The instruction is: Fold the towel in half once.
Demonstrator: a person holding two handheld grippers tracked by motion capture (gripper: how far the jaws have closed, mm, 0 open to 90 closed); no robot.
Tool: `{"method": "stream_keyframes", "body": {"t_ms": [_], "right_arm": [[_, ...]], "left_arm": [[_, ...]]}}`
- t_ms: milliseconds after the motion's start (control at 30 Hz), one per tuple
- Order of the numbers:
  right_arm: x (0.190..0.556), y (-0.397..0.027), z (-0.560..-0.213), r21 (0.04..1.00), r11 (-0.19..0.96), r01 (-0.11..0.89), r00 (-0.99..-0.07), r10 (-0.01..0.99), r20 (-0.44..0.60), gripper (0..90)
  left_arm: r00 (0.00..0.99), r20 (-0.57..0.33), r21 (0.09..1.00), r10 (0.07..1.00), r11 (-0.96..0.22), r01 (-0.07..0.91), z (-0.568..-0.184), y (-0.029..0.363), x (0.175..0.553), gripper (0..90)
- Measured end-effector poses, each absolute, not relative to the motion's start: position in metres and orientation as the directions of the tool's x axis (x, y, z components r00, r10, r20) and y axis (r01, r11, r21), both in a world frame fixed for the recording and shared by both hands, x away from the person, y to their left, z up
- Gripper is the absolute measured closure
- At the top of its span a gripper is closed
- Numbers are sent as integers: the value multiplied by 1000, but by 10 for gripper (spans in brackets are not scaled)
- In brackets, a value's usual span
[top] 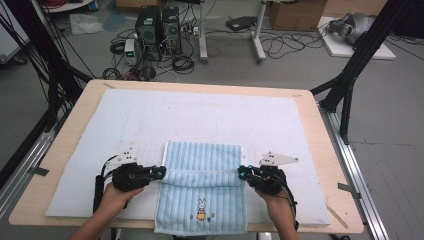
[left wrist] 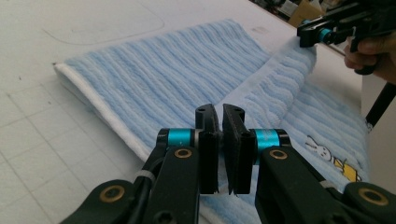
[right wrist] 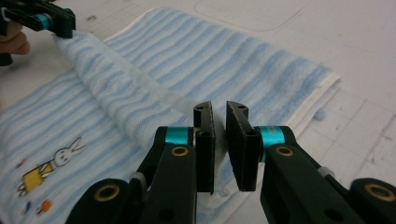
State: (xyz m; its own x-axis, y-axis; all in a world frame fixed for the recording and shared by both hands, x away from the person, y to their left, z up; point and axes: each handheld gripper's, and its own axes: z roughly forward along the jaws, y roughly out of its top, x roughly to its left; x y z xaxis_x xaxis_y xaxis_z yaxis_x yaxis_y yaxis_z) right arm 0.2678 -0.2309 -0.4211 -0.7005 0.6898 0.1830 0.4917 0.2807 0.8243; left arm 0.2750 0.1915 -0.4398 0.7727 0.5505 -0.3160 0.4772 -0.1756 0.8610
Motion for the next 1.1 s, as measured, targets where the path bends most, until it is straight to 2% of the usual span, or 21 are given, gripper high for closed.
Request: {"method": "stream_keyframes", "body": {"t_ms": [267,300,367,433,467,667,833,867,933,967,1100], "right_arm": [[248,-233,-428,791,341,507,-725,666,177,804],[246,-234,-428,794,336,507,-726,663,183,784],[246,-236,-426,803,303,512,-715,669,203,647],[249,-239,-422,818,236,524,-685,687,240,546],[251,-240,-421,825,217,522,-670,703,239,541],[276,-238,-423,821,184,540,-584,785,208,630],[308,-226,-436,757,220,615,-522,833,183,646],[312,-223,-440,739,234,632,-508,845,168,665],[317,-222,-444,729,243,640,-513,841,170,789],[317,-221,-445,740,248,626,-523,836,162,879],[315,-220,-442,768,273,579,-513,854,84,881]], "left_arm": [[782,-335,850,526,-190,492,-443,192,266,824],[776,-337,852,534,-178,493,-443,193,266,776],[746,-334,856,577,-145,496,-441,194,270,578],[732,-310,866,607,-137,481,-438,197,274,528],[728,-297,873,618,-133,469,-436,198,278,517],[697,-295,879,654,-100,466,-432,208,296,519],[673,-305,876,674,-79,476,-431,214,308,529],[669,-310,875,676,-72,479,-432,215,309,529],[667,-309,871,678,-80,485,-434,216,310,532],[663,-307,870,682,-81,487,-435,217,310,536],[663,-306,869,684,-84,488,-437,217,312,565]]}}
